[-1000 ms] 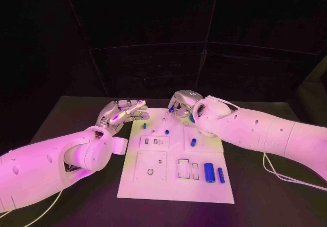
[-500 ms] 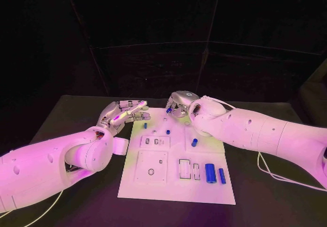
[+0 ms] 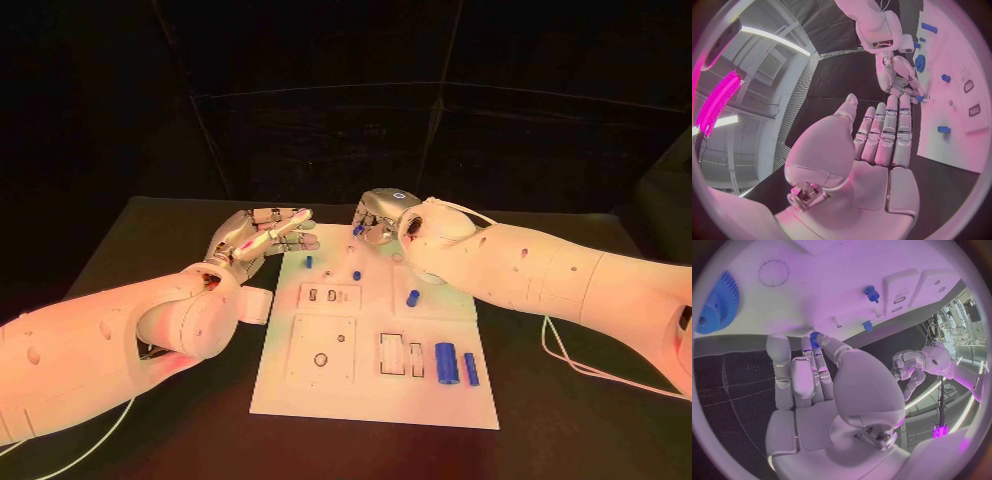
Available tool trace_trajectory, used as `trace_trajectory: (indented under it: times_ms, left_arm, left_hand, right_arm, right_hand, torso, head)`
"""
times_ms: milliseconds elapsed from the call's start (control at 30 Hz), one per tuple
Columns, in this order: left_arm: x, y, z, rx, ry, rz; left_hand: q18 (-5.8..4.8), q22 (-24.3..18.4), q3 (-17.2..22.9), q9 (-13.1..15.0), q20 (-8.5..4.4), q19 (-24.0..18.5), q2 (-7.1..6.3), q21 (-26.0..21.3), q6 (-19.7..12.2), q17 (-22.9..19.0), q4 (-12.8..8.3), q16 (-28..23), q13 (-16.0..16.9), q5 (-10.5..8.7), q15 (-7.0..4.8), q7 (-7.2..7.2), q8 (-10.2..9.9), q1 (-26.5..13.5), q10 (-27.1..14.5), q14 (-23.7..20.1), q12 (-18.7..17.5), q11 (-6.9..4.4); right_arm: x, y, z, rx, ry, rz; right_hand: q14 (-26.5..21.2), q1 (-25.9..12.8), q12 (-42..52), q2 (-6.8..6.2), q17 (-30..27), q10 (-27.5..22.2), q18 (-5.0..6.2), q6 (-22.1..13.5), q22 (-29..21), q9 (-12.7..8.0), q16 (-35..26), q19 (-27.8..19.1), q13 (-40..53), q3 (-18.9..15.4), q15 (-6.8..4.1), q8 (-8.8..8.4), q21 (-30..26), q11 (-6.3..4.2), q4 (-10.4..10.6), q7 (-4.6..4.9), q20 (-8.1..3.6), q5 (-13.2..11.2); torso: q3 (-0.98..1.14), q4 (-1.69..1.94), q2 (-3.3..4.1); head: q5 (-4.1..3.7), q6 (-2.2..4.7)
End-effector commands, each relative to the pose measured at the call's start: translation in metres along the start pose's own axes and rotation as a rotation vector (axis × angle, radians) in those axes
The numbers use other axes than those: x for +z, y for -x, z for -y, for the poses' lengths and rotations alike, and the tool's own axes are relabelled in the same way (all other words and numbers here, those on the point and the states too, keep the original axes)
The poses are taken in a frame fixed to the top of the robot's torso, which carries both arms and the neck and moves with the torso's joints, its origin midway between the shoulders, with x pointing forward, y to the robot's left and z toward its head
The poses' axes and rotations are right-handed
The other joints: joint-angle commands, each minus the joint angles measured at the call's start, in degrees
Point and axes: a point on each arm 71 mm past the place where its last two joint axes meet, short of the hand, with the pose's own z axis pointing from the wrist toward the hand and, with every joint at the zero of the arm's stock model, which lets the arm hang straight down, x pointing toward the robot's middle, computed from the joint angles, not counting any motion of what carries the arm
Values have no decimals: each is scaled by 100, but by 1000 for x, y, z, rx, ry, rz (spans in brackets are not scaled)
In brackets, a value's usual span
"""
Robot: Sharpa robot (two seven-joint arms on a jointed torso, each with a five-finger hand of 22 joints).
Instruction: Assemble the parts on the task board
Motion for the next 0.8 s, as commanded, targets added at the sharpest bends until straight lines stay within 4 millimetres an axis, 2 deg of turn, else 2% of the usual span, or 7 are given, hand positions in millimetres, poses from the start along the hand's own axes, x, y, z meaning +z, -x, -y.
trace_trajectory:
  times_ms: [33,133,267,567,700,800]
  left_arm:
    - [0,-2,2,-1,-8,-15]
    - [1,-2,2,-1,-9,-14]
    - [1,-2,2,0,-10,-13]
    - [1,-1,2,1,-8,-12]
    - [1,-1,2,1,-7,-11]
    - [1,-1,2,1,-7,-11]
  left_hand:
    - [78,-5,-15,-3,-8,47,4,19,51,6,-22,-25,-1,19,-2,-1,-38,11,47,40,-29,-6]
    - [77,-6,-17,-3,-8,48,4,18,53,7,-23,-30,-1,19,-1,-2,-40,10,49,38,-31,-6]
    - [77,-6,-17,-3,-8,48,4,18,53,7,-23,-30,-1,19,-1,-2,-40,10,49,38,-31,-6]
    - [77,-6,-17,-3,-8,48,4,18,53,7,-23,-30,-1,19,-1,-2,-40,10,49,38,-31,-6]
    - [77,-6,-17,-3,-8,48,4,18,53,7,-23,-30,-1,19,-1,-2,-40,10,49,38,-31,-6]
    - [76,-7,-17,-3,-8,50,5,16,55,10,-25,-35,-1,19,-1,-3,-42,9,51,37,-34,-6]
  right_arm:
    - [1,0,2,-23,-19,-2]
    - [2,0,0,-24,-17,-1]
    - [2,0,-2,-25,-11,-6]
    - [3,0,-2,-21,-9,-10]
    - [3,1,-2,-15,-7,-9]
    - [3,1,-2,-9,-3,-9]
  right_hand:
    - [182,11,-36,-72,-1,-42,-75,-8,3,0,34,-16,-4,40,-7,-14,18,21,4,46,41,-29]
    - [181,4,-44,-85,7,-57,-74,-22,5,-2,43,-23,-6,54,-2,-21,23,27,13,53,47,-35]
    - [182,-6,-59,-109,26,-89,-74,-42,11,-4,60,-32,-10,74,6,-29,33,36,24,56,56,-45]
    - [183,-29,-79,-140,41,-138,-74,-82,24,-7,81,-43,-17,104,20,-40,50,51,52,68,69,-69]
    - [172,-89,-123,-239,36,-335,-68,-367,-14,-40,92,-96,-54,153,72,-77,42,107,107,117,108,-92]
    - [166,-126,-118,-329,34,-459,-57,-607,-39,-40,103,-134,-72,173,83,-74,35,118,144,92,133,-99]
  torso:
    - [-3,6,8]
    - [-3,6,4]
    - [-5,12,15]
    - [-7,-1,7]
    - [-7,-3,10]
    - [-7,-2,11]
  head:
    - [3,-7]
    - [10,-24]
    - [19,-7]
    - [39,-21]
    - [43,-17]
    - [48,-18]
